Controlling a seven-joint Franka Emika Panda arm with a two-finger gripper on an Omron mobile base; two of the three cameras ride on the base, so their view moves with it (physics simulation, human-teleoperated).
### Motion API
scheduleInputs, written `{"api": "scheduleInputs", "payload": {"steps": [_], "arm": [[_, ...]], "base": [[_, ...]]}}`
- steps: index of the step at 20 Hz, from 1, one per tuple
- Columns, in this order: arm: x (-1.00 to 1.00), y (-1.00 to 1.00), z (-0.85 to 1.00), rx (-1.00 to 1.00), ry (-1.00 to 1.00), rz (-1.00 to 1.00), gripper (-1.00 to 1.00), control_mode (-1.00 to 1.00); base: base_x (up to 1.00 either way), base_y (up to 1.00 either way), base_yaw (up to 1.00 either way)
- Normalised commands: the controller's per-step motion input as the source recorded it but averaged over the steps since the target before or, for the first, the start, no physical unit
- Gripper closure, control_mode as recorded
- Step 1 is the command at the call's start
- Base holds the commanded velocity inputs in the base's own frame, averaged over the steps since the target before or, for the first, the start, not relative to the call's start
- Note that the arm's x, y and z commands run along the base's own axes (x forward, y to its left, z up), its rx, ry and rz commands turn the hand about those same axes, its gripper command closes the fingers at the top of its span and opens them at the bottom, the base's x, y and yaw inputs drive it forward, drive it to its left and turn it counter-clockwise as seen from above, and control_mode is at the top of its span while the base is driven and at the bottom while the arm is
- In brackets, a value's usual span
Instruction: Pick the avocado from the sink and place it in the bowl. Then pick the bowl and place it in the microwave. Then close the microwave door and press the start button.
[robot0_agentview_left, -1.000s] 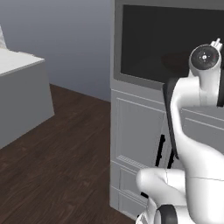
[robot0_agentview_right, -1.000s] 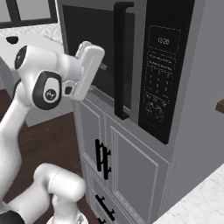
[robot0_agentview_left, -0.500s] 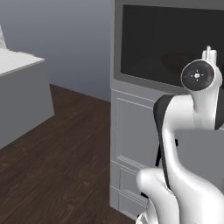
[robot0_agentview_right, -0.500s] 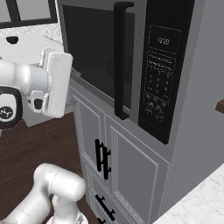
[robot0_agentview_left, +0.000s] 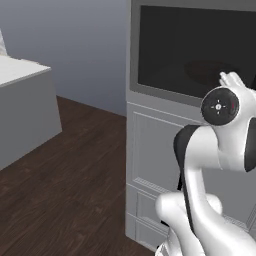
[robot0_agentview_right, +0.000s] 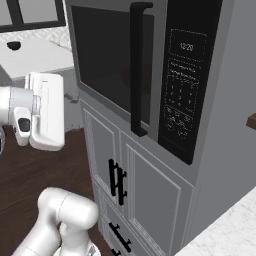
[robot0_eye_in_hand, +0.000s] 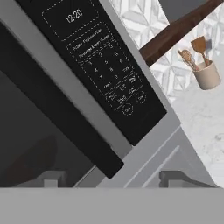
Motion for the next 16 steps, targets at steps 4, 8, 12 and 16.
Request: {"api": "scheduleInputs", "payload": {"steps": [4, 8, 12, 16], "arm": [[-0.50, -0.03, 0.05, -0.20, 0.31, 0.25, 1.00, -1.00], [-0.59, -0.21, 0.01, -0.13, 0.18, 0.26, 1.00, -1.00], [-0.58, -0.24, 0.00, -0.19, 0.18, 0.23, 1.00, -1.00], [-0.39, -0.13, -0.01, -0.32, 0.11, 0.09, 1.00, -1.00]], "base": [[0.00, 0.00, 0.00], [0.00, 0.00, 0.00], [0.00, 0.00, 0.00], [0.00, 0.00, 0.00]]}}
